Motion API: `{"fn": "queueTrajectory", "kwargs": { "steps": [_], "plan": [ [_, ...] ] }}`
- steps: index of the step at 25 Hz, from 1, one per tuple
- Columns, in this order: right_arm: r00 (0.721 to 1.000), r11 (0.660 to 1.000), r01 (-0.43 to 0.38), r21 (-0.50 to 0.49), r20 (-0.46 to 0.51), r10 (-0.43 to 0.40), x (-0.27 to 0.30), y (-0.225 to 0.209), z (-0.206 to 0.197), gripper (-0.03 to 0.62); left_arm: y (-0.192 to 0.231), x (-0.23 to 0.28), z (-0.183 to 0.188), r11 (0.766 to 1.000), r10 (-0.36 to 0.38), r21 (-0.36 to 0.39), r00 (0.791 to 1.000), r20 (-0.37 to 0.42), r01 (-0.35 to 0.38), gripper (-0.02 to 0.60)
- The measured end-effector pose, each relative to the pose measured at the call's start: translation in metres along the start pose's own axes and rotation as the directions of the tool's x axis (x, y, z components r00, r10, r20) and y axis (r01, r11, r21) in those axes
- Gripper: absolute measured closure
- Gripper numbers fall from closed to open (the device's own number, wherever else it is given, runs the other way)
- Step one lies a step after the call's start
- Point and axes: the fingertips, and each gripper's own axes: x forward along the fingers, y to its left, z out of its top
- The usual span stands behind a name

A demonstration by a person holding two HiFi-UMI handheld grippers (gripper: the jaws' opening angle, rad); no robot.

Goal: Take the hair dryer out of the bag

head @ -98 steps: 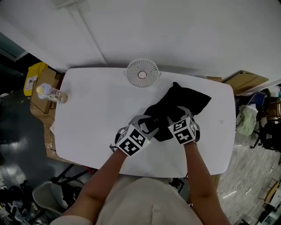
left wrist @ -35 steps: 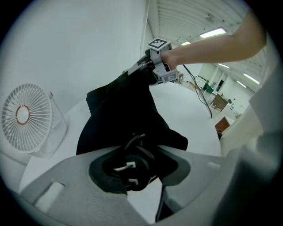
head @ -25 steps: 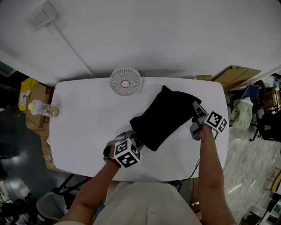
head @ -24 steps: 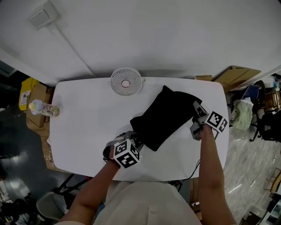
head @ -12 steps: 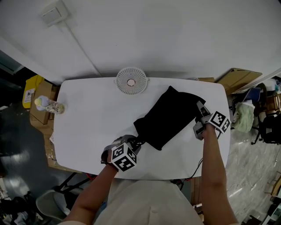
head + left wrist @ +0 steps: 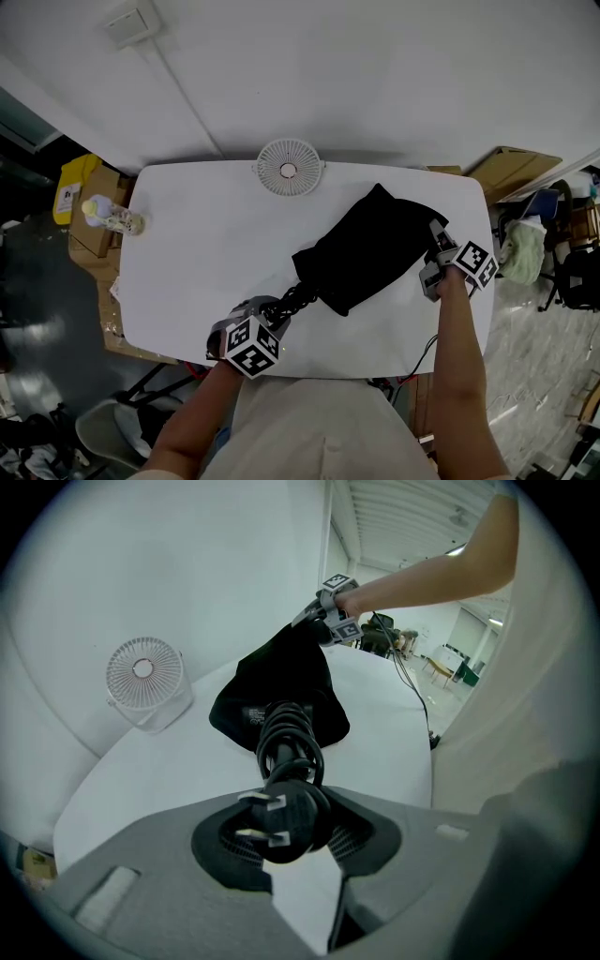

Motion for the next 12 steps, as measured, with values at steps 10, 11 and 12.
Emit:
{"fn": "queueTrajectory", "kwargs": {
  "steps": [10,11,12],
  "plan": [
    [0.999,0.999,0.029,0.037,0.026,-0.030,-0.019,-0.013,-0.005,0.574,-0.004,-0.018,-0.012,1.000,0.019,-0.019,1.000,0.020,-0.019,0.439],
    [0.999,0.999,0.031,0.041,0.031,-0.032,-0.020,-0.014,-0.005,0.574,-0.005,-0.020,-0.014,1.000,0.021,-0.022,1.000,0.020,-0.021,0.440],
    [0.999,0.998,0.033,0.045,0.034,-0.034,-0.021,-0.014,-0.004,0.574,-0.006,-0.022,-0.017,0.999,0.023,-0.025,1.000,0.020,-0.023,0.440]
  ]
}}
